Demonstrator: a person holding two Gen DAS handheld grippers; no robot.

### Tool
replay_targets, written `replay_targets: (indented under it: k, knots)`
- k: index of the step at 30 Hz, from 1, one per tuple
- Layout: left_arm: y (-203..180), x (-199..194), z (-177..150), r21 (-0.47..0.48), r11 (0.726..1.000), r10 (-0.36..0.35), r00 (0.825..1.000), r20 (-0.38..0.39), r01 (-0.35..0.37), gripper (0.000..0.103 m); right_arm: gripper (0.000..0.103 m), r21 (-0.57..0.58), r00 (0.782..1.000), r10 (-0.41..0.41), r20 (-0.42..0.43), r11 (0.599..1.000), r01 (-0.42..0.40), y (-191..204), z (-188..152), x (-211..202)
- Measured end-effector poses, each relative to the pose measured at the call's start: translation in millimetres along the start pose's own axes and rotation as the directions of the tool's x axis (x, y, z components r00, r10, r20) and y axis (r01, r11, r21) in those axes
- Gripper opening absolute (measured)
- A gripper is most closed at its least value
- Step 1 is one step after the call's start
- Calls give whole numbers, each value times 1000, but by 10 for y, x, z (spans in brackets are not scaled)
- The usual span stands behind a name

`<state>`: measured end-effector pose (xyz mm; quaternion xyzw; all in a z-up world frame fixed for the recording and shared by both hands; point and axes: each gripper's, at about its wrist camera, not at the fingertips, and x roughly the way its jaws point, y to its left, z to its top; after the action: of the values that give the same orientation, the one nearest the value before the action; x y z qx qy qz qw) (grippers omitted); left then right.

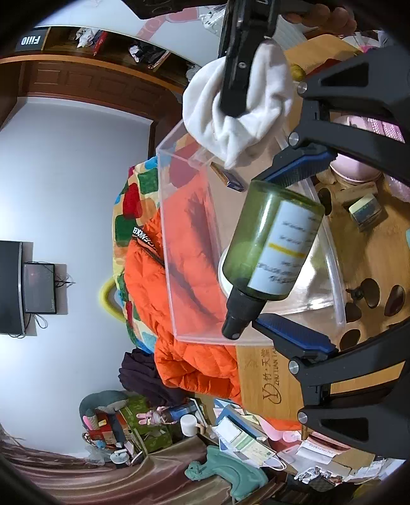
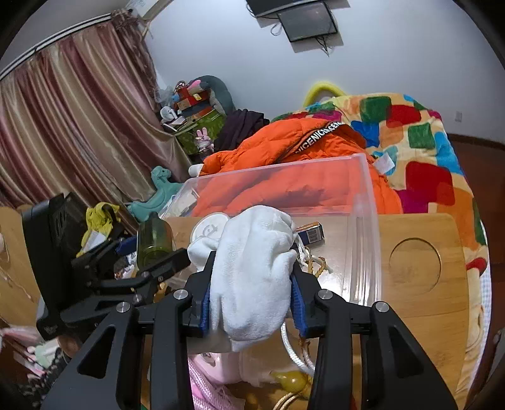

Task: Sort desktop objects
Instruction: 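Carry the green bottle with the left tool while the right tool carries the white pouch to the bin, then release the green bottle into the bin with the left tool while the right tool releases the white pouch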

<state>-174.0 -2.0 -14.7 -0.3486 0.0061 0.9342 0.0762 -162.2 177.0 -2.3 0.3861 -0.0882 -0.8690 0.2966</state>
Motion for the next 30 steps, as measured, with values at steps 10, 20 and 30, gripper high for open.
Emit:
replay_targets:
  k: [10,20,30]
  knots:
    - [-28,20,-47,11,1000,-1,1000,-5,1,78,52,44,999,-50,6,998,49,-42,61,128]
    - [-23,-68,-52,17,1000,-11,1000,7,11,78,64,38,995,-102,9,994,101,-29,71,97]
    - [-53,-321,-27,26,999,-22,998,51,21,78,76,-14,981,-166,104,986,168,87,22,-274]
